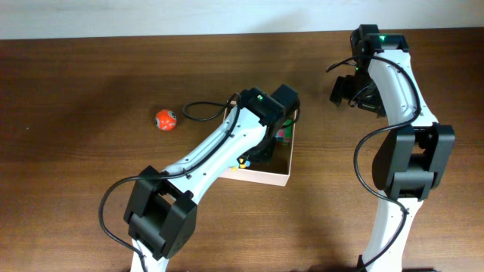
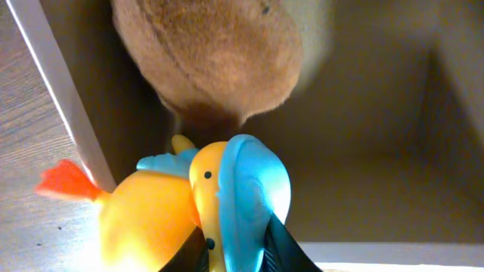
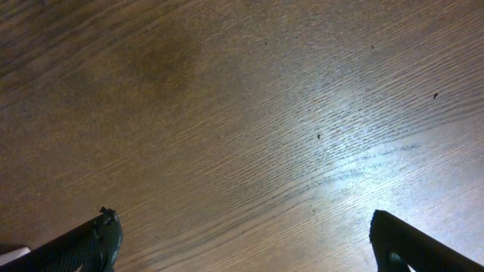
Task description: Pack container
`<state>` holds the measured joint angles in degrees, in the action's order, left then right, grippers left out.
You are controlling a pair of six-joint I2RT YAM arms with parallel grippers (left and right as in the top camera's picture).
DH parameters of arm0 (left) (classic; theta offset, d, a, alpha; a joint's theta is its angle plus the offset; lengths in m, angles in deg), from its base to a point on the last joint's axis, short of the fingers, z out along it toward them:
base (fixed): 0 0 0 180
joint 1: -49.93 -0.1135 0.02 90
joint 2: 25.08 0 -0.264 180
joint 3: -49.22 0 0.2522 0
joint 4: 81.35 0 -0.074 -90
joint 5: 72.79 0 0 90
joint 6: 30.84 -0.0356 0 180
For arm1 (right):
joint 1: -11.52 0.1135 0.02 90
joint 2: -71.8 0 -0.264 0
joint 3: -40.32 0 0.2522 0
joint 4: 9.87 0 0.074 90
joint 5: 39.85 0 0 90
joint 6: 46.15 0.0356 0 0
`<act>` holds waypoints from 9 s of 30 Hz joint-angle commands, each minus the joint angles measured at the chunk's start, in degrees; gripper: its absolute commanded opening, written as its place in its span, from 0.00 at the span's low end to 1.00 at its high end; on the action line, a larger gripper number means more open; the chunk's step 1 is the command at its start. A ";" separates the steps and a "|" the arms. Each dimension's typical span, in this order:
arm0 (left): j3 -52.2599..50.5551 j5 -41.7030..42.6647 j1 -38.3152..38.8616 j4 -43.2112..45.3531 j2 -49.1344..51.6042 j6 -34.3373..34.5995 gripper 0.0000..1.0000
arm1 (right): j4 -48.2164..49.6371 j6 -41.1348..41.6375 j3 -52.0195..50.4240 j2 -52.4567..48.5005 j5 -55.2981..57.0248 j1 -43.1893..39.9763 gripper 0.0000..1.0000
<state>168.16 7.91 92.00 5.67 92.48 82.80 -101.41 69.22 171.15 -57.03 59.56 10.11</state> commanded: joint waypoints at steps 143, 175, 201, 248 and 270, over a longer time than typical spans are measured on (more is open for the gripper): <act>51.54 15.91 -13.99 -17.49 17.94 -23.30 0.47 | 0.02 0.44 -0.09 0.17 0.26 0.15 0.99; 31.56 15.56 -1.55 -16.15 16.04 -23.71 0.49 | 0.02 0.44 -0.09 0.17 0.26 0.15 0.99; 31.56 15.52 -1.55 -15.13 16.04 -23.74 0.76 | 0.02 0.44 -0.09 0.17 0.26 0.15 0.99; 47.98 9.31 -39.93 -10.25 12.22 -3.82 0.99 | 0.02 0.44 -0.09 0.17 0.26 0.15 0.99; 24.96 0.92 -41.66 14.97 -16.02 -5.46 0.99 | 0.02 0.44 -0.09 0.17 0.26 0.15 0.99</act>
<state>202.52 9.61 50.62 15.57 85.94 78.23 -101.41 69.19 171.15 -57.03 59.56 10.11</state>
